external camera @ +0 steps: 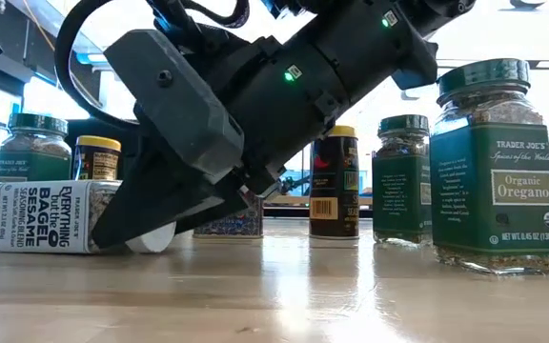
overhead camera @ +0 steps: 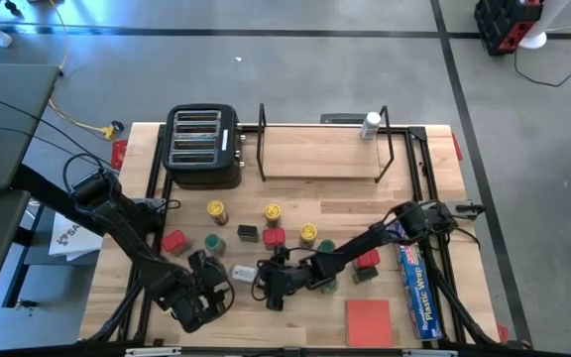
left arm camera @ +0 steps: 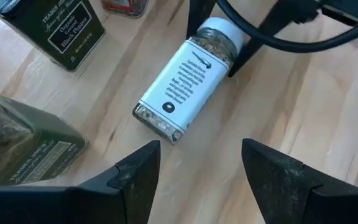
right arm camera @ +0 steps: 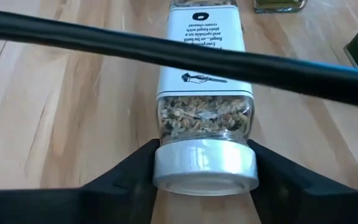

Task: Shelf spices
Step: Put the white seasoning bottle on the shelf aligned with the other white seasoning bottle

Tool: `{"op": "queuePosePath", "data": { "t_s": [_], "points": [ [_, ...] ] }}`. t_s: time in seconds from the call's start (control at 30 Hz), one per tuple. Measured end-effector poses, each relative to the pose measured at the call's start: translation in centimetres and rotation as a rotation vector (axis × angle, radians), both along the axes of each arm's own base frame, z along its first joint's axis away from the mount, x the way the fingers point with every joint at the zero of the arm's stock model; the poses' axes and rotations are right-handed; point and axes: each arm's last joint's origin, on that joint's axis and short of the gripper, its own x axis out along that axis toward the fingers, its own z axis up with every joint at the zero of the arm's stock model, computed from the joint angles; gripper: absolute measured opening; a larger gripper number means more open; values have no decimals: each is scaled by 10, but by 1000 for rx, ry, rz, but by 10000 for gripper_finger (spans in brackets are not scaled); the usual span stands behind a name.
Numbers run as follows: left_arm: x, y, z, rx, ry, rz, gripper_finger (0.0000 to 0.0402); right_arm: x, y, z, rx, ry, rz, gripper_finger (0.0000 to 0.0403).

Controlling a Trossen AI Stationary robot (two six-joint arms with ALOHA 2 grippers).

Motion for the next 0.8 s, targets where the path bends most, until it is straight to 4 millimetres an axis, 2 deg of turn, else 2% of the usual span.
{"op": "queuePosePath", "data": {
  "t_s": [0.1, 0.2, 0.33, 0.47, 0.57, 0.67, 0.73, 0.8],
  "points": [
    [-3, -4, 6, 15, -27, -11, 220, 0, 3, 8, 7, 1, 8, 190],
    [-4, -9, 18, 49, -65, -18, 220, -3, 6, 29, 20, 22, 8, 190],
    [-3, -10, 35, 158, -115, -45, 220, -11, 7, 87, 13, 80, 32, 190],
    [1, -7, 43, 351, -163, -142, 220, -31, -4, 152, -30, 195, 79, 190],
    [8, 0, 43, 452, -142, -188, 220, -50, -33, 202, -71, 317, 67, 190],
    [17, 9, 43, 509, -101, -216, 220, -72, -78, 247, -88, 464, -15, 190],
    [23, 15, 43, 549, -76, -230, 220, -86, -112, 267, -93, 581, -82, 190],
    [28, 23, 43, 598, -44, -240, 220, -91, -147, 277, -92, 636, -118, 190]
  ]
}}
